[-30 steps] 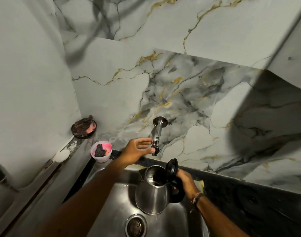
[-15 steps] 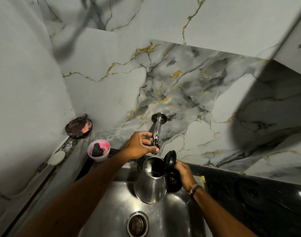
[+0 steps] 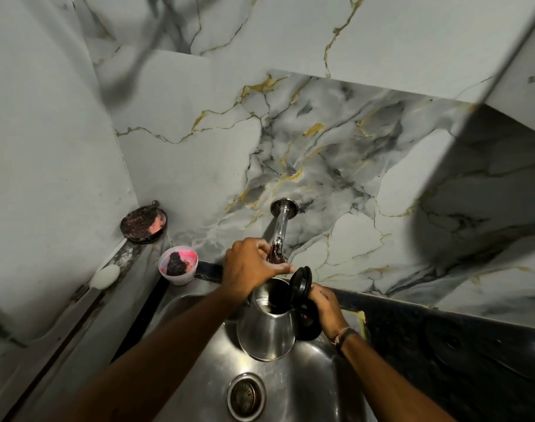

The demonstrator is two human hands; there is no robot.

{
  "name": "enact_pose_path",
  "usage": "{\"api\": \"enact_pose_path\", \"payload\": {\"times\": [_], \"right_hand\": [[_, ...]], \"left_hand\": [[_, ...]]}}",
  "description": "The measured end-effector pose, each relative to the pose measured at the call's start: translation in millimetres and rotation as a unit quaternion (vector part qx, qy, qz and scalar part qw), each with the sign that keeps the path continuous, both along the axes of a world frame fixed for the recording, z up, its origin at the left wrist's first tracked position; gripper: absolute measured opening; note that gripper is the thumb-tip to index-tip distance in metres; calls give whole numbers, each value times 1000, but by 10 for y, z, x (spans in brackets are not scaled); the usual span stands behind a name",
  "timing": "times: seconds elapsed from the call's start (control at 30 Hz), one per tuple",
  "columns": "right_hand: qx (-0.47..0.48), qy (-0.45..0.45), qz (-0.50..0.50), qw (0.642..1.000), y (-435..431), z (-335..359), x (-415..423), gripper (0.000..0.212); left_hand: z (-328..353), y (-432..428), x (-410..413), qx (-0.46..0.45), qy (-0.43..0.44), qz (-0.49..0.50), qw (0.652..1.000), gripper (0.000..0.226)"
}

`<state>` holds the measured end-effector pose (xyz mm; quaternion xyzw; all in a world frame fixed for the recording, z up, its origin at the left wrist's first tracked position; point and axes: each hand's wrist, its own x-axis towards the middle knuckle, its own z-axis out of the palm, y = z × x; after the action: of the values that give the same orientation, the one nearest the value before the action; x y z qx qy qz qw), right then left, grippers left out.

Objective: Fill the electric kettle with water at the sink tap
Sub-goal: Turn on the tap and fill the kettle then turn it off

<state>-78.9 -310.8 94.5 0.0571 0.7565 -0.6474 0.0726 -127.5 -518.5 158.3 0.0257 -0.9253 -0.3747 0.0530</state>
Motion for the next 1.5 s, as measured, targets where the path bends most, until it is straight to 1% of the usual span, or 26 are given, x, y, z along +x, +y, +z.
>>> {"api": "enact_pose_path", "payload": {"times": [0.03, 0.1, 0.13, 0.2, 0.23, 0.4, 0.5, 0.53, 0.63, 0.7, 0.8, 0.83, 0.97, 1.07, 1.23, 1.3, 1.5], "right_hand": [[0, 2, -1, 1000, 5, -8, 5, 47], [3, 2, 2, 1000, 7, -1, 18, 37], [1, 5, 3, 1000, 8, 5, 21, 39], [-1, 13, 1, 1000, 11, 5, 20, 51], [-2, 17, 1, 1000, 14, 8, 18, 53], [3, 6, -4, 1000, -7, 18, 6, 40], [4, 3, -8, 1000, -42, 24, 2, 26], [5, 3, -7, 1000, -47, 25, 3, 26], [6, 4, -9, 1000, -42, 27, -2, 35], [15, 1, -5, 1000, -51, 55, -3, 29], [29, -4, -1, 1000, -57, 83, -2, 23], [30, -5, 1, 1000, -55, 90, -2, 23], [25, 2, -1, 1000, -44, 129, -9, 46], [30, 9, -1, 1000, -35, 162, 0, 50], [29, 12, -2, 1000, -28, 169, 24, 52], [25, 11, -5, 1000, -28, 149, 29, 52], [22, 12, -10, 1000, -76, 106, 11, 53]], "left_hand": [[20, 21, 3, -34, 5, 17, 999, 60], [52, 62, 5, -68, 17, 39, 997, 62], [64, 79, -4, -72, 24, 43, 996, 60], [74, 97, -20, -68, 28, 44, 996, 54], [83, 106, -25, -69, 28, 43, 996, 52], [90, 127, -27, -82, 46, 32, 995, 42], [92, 111, -34, -97, 53, 6, 994, 33], [95, 97, -42, -97, 50, -7, 994, 32], [125, 25, -74, -82, 39, -47, 995, 26], [138, -32, -109, -60, 24, -72, 995, 22], [125, -113, -167, -15, -17, -114, 993, 29], [117, -142, -183, -3, -32, -125, 992, 27], [100, -247, -228, 94, -88, -170, 977, 17], [101, -282, -259, 152, -120, -200, 960, 17], [95, -334, -311, 175, -155, -209, 950, 23], [88, -346, -307, 168, -151, -210, 951, 27], [68, -339, -309, 162, -145, -203, 955, 28]]}}
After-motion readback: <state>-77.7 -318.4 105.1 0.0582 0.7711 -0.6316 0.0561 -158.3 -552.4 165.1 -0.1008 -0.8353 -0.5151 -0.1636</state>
